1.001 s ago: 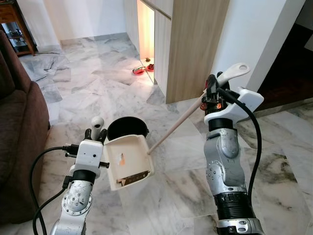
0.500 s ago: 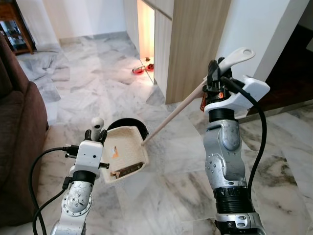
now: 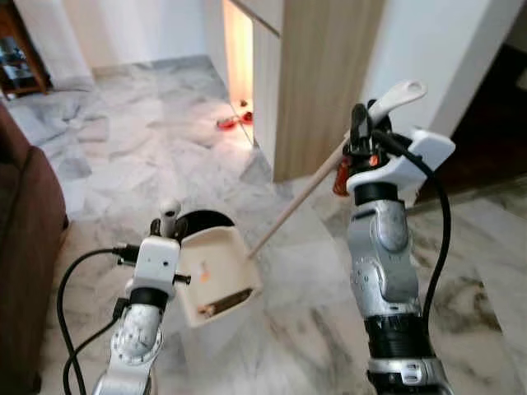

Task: Sweep floor

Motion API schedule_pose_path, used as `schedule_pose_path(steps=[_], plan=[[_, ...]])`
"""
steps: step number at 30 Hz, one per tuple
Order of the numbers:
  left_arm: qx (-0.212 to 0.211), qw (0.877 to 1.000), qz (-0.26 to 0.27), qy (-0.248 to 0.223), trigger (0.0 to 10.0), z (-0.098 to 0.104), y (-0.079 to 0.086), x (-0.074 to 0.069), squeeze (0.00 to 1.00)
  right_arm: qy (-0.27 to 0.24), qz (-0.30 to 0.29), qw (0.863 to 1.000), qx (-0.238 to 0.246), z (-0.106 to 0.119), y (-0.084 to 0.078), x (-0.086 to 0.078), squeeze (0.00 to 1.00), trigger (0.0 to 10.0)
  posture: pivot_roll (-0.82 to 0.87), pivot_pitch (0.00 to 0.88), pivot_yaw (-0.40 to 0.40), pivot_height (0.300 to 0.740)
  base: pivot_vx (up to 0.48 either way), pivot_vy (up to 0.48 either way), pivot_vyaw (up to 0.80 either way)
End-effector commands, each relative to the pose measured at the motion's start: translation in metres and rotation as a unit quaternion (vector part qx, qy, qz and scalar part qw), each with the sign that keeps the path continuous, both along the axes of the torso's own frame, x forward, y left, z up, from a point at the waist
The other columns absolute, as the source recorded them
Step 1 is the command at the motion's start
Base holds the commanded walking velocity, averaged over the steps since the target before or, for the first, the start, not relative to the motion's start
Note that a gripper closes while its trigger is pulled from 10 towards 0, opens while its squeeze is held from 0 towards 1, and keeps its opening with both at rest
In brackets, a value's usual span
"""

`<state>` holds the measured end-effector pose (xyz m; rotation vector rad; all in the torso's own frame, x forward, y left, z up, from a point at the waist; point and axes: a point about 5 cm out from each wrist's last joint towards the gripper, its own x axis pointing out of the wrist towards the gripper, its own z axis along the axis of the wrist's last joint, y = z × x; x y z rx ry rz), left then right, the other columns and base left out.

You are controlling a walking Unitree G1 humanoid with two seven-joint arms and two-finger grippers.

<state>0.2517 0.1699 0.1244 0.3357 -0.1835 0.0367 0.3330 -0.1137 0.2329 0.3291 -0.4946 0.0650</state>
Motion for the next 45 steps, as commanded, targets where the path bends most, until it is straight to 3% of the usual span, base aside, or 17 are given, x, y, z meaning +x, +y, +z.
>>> schedule_pose_path(steps=[1, 45], plan=[[0.016, 1.0, 0.007, -0.021, 10.0, 0.0087, 0.0046, 0.0005, 0.0, -0.036, 0.019, 0.999, 0.027, 0.0191, 0.0075, -0.0043, 0.0, 10.0, 0.01, 0.02, 0.002, 0.74, 0.36, 0.0, 0.0], [-0.001, 0.999, 0.028, -0.035, 10.0, 0.0158, 0.0098, 0.0003, 0.0, -0.04, 0.058, 0.997, 0.033, 0.0246, 0.016, -0.0054, 0.0, 10.0, 0.03, 0.035, -0.005, 0.74, 0.351, 0.0, 0.09]])
